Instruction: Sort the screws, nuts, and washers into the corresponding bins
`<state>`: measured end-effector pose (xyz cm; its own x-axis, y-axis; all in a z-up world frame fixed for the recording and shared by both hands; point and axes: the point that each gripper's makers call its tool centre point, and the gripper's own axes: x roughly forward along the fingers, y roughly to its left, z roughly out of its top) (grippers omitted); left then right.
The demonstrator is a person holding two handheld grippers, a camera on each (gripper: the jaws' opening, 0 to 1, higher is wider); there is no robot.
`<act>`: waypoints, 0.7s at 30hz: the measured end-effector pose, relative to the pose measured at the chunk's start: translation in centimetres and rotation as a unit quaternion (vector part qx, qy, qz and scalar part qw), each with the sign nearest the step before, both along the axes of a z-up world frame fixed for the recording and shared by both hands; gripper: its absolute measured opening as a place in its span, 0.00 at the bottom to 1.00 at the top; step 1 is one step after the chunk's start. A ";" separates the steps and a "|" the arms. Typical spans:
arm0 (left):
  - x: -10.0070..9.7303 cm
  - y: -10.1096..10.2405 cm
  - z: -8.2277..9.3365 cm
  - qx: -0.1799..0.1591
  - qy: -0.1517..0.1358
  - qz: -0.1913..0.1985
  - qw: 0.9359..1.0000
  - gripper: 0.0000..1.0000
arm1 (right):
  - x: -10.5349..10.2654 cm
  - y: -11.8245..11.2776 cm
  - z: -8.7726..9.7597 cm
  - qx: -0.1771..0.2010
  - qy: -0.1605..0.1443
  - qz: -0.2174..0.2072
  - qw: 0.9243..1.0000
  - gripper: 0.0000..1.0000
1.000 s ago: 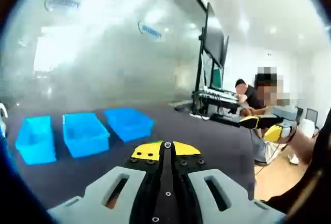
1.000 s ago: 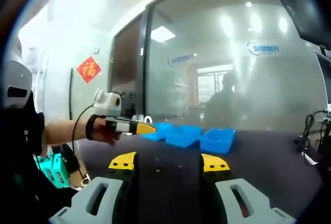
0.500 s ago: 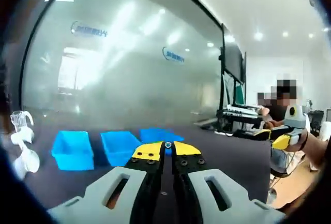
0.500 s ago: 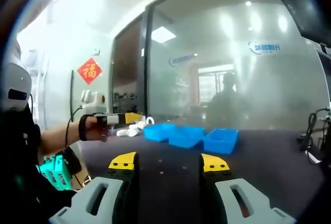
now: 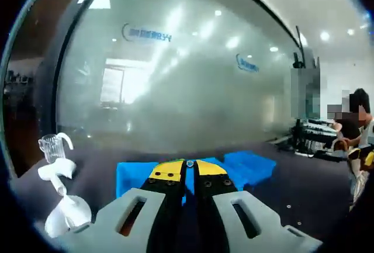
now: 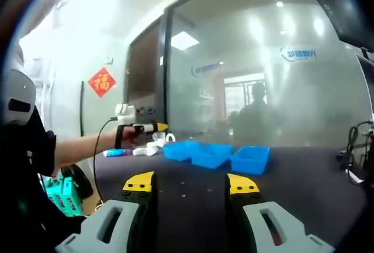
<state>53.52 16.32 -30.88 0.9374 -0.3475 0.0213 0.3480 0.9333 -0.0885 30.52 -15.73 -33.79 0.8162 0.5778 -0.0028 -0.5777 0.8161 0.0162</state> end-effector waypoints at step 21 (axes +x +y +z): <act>9.2 2.8 -2.3 0.040 0.037 0.066 0.996 0.05 | -0.3 0.2 0.4 0.005 0.000 0.000 1.000 0.42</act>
